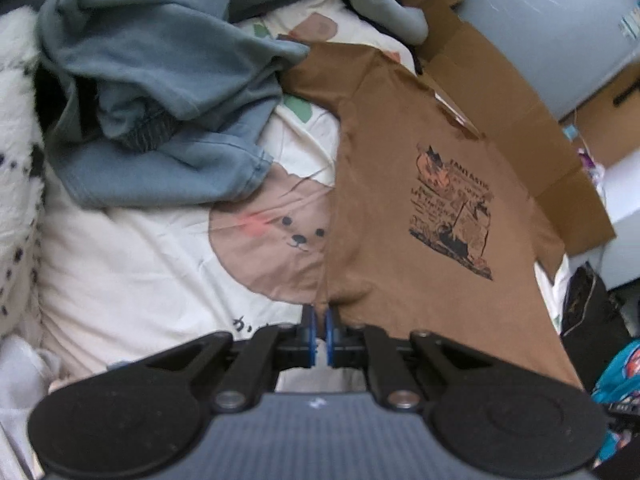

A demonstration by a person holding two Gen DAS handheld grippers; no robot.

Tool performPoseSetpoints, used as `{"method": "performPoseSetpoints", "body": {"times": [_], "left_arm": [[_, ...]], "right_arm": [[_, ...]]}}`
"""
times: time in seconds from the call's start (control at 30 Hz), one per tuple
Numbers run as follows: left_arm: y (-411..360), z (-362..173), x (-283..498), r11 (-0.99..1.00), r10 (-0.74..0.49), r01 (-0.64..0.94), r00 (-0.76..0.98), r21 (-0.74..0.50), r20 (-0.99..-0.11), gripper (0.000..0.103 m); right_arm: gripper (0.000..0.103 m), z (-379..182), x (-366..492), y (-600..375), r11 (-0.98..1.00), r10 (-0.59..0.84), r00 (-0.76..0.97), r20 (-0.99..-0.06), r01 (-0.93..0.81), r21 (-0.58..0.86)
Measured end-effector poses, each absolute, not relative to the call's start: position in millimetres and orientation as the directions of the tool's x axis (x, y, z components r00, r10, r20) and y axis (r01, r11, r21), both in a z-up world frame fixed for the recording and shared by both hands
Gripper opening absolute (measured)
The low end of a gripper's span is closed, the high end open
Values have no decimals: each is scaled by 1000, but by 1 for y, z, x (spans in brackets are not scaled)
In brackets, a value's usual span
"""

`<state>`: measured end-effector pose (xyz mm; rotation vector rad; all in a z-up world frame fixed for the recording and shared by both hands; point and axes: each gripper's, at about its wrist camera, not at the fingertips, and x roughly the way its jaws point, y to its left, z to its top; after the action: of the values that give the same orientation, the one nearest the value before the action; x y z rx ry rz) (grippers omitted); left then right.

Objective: Fold clothes

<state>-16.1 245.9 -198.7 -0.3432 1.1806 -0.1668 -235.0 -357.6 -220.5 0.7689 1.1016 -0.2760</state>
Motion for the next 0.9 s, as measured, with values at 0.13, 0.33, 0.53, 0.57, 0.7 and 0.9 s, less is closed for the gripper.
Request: {"method": "performPoseSetpoints", "body": {"times": [0.13, 0.33, 0.53, 0.57, 0.7, 0.9], "left_arm": [[255, -217, -20, 933, -297, -94, 344, -347, -891, 4], [262, -272, -25, 933, -270, -165, 264, -319, -926, 4], [266, -318, -24, 935, -249, -204, 212, -292, -945, 5], [266, -324, -24, 938, -246, -196, 205, -286, -947, 5], [262, -340, -22, 953, -236, -152, 170, -262, -957, 6], [253, -333, -17, 978, -203, -24, 155, -209, -967, 30]], "right_arm": [[2, -224, -238, -359, 716, 154, 431, -889, 572, 401], [2, -262, -241, -356, 698, 156, 370, -916, 615, 367], [2, -303, -240, -353, 685, 161, 311, -937, 648, 333], [2, -309, -241, -353, 685, 163, 303, -939, 650, 329], [2, -327, -239, -352, 700, 170, 275, -946, 642, 312], [6, -335, -234, -349, 734, 243, 251, -937, 583, 347]]}}
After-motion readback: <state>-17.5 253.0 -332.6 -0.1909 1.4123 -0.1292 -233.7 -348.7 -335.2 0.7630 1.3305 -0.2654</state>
